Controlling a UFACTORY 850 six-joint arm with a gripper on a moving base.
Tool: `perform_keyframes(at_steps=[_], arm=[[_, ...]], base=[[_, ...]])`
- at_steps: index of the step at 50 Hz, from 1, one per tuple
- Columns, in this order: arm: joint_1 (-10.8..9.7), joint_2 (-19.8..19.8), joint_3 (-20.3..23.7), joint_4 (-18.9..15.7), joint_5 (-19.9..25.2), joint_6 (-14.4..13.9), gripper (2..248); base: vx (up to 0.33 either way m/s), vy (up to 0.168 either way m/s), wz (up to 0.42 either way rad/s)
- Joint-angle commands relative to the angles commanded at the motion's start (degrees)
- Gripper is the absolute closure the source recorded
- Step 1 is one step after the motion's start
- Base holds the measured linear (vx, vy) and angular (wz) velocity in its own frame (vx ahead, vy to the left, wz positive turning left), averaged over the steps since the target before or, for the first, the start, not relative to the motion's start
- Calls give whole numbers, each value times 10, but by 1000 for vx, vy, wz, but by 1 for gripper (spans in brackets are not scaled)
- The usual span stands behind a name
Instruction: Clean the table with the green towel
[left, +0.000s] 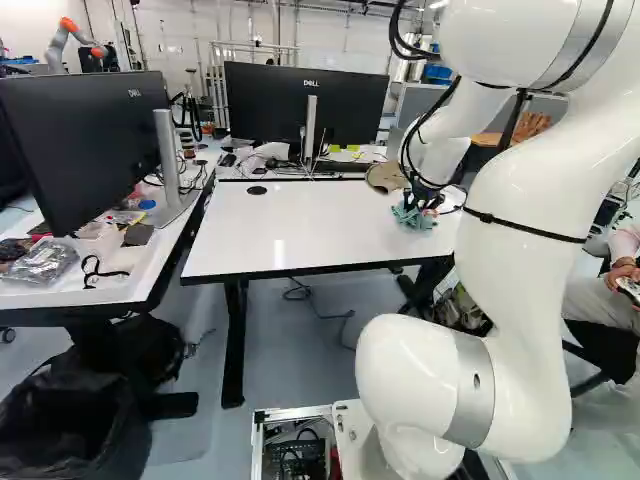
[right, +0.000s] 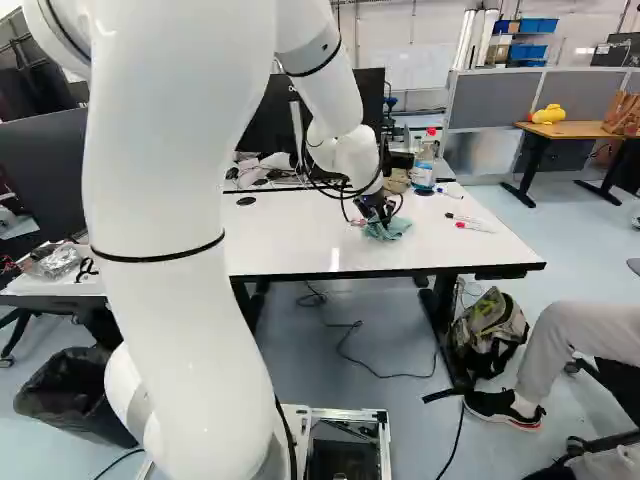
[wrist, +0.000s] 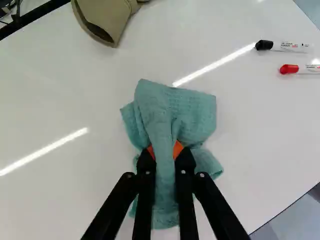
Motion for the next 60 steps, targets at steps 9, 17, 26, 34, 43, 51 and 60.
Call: perform_keyframes(at_steps=[9,17,26,34,43,51,60], arm=[[-14,-5,-6,0,0,0,200],[-27,-15,-18,0,0,0,200],[-32,-33,-41,0,0,0,200],[-26,-49,-61,0,0,0,200],[-17,-67,-84,0,0,0,200],[-7,-81,-103,0,0,0,200],[6,-94,-120,0,0,0,200]], base=[[0,0,0],[0,0,0],[0,0,0],[0,0,0],[0,0,0],[0,0,0],[0,0,0]])
